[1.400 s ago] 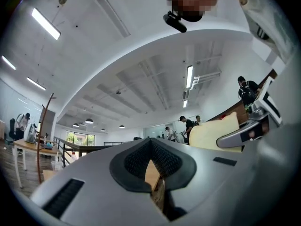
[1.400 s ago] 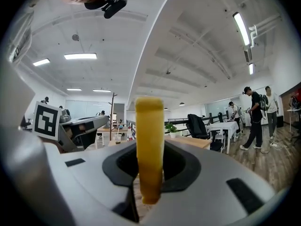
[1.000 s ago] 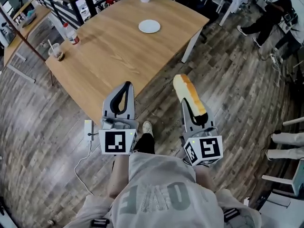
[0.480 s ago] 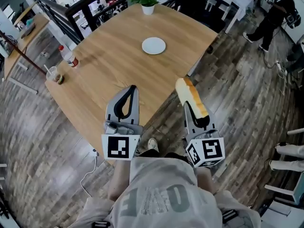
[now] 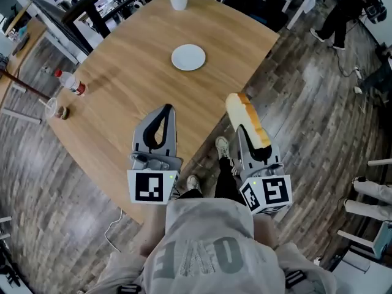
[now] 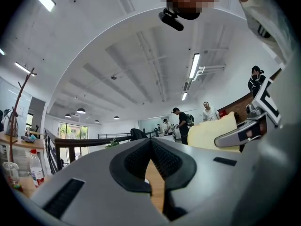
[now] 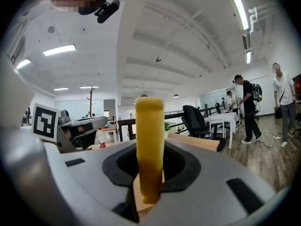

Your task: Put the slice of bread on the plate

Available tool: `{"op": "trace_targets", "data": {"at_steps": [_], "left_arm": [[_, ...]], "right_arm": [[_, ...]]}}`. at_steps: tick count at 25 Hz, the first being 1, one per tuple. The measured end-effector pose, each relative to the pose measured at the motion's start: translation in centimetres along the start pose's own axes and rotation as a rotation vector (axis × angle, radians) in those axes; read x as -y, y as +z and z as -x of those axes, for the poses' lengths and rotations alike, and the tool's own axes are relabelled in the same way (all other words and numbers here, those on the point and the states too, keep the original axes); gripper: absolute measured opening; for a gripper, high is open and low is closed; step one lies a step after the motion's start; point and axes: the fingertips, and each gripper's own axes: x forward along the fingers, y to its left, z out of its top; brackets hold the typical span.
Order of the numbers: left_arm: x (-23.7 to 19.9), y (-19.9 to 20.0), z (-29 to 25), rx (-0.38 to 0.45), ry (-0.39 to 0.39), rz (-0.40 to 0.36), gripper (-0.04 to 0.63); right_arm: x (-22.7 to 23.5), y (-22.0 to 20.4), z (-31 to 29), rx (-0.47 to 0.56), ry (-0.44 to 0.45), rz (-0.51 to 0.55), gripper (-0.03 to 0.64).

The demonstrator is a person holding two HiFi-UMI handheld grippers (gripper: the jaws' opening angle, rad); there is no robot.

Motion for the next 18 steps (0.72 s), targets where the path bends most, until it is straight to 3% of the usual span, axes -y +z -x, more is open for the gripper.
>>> {"op": "trace_targets", "data": {"at_steps": [8,18], "left_arm": [[-1.2,-1.5,-6.6,-0.026,0.089,-0.051,0.008],[-2.2,0.9,-16.2,0.052,0.205,-0.101,0.008]], "right_arm": [[3.8,1.5,-7.1,0.028,0.097,0.073,0.091],[12.8,4.2,-13.7,0.035,0.149,0.076,0.091]]}}
